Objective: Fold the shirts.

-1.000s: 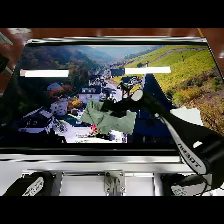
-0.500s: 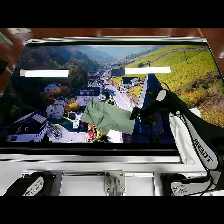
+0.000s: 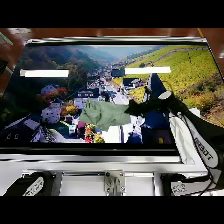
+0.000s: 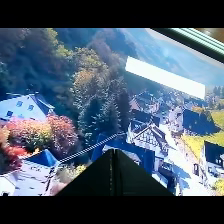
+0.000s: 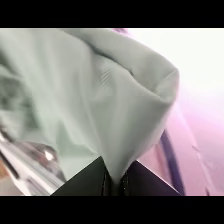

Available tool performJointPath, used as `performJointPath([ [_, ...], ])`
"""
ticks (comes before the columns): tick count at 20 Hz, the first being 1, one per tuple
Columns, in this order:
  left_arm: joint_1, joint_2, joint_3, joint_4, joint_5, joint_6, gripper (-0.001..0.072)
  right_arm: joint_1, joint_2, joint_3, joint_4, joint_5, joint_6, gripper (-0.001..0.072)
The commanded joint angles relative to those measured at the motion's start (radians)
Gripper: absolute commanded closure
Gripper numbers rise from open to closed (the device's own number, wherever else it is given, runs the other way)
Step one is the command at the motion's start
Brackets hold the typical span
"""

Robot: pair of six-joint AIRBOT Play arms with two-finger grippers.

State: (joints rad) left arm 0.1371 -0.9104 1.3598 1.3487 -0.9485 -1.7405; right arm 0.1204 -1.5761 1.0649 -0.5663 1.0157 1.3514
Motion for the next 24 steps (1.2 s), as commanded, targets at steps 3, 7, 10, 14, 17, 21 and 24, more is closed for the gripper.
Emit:
performJointPath([
  [3,-0.001,0.003,0.001,-0.017,0.021,0.001,0.0670,-0.274,0.255,0.149,0.025,0.105,0.032,0.0655],
  [7,-0.011,0.022,0.001,-0.017,0.040,0.013,0.0669,-0.499,0.431,0.176,-0.126,0.142,0.200,0.0655],
  [10,-0.012,0.064,0.001,-0.016,0.040,0.031,0.0669,-0.638,0.482,0.176,-0.282,0.256,0.224,0.0654],
  [14,-0.011,0.155,0.001,-0.016,0.039,0.056,0.0669,-0.784,0.482,0.176,-0.515,0.304,0.224,0.0654],
  [17,-0.011,0.228,0.001,-0.016,0.039,0.056,0.0669,-0.867,0.478,0.174,-0.652,0.302,0.224,0.0654],
  [21,-0.011,0.269,0.001,-0.017,0.038,0.056,0.0669,-0.945,0.468,0.145,-0.850,0.420,0.225,0.0654],
  [24,-0.012,0.255,0.001,-0.017,0.009,0.056,0.0669,-1.008,0.468,0.055,-0.988,0.493,0.228,0.0654],
])
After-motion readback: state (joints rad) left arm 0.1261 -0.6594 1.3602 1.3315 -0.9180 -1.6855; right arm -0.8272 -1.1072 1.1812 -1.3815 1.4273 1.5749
